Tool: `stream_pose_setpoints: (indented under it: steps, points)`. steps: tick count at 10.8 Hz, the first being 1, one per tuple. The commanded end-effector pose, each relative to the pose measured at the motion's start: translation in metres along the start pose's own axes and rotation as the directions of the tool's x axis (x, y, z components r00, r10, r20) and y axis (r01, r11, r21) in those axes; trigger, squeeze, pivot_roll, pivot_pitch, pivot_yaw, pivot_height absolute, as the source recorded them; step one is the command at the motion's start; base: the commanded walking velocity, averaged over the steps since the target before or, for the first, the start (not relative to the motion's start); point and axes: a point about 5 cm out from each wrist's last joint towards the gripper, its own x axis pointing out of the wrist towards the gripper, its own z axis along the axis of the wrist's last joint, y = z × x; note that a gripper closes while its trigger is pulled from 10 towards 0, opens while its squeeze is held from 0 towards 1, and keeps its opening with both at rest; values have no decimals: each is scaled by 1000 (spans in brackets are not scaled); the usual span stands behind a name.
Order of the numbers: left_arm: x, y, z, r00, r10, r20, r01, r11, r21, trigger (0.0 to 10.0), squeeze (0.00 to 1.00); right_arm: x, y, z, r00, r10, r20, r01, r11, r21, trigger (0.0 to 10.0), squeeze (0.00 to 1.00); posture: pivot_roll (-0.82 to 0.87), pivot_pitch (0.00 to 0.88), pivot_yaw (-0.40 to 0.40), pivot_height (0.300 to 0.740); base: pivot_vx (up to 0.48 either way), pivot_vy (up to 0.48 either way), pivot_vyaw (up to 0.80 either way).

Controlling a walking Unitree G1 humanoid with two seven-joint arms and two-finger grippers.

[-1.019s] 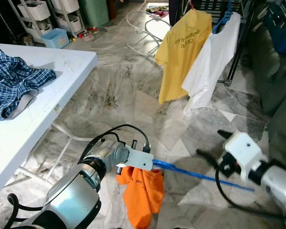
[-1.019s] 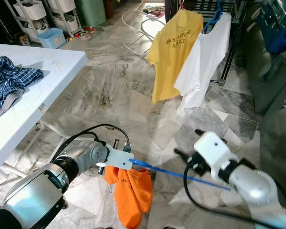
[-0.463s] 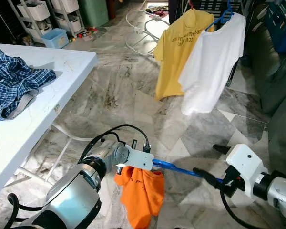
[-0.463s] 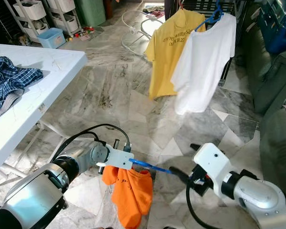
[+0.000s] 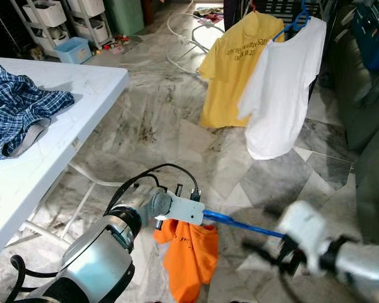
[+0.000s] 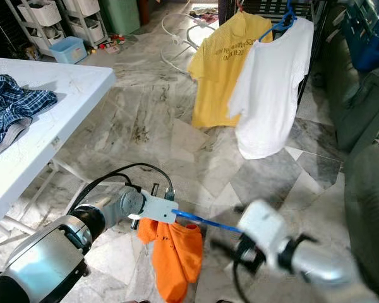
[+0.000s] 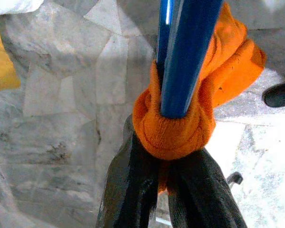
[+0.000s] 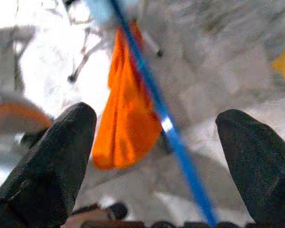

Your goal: Hang hanger

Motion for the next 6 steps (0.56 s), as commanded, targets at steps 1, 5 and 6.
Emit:
stream_pose_setpoints:
  steps: [1,5,6]
  points:
    - [-3,8,3,1000,15,10,-15,999,30,10000,0,4,2,-7,999,24,-39,-25,1000,-17,8902,1000,-92,112,84,740,0,0,0]
    - [-4,9,5,1000,13,11,-14,998,57,10000,0,13,-12,-12,994,-39,-99,28,994,-110,0,576,-88,109,85,740,0,0,0]
    - [-4,9,5,1000,12,12,-13,998,61,10000,0,13,-14,-15,992,-45,-119,30,992,-125,0,31,-88,107,85,740,0,0,0]
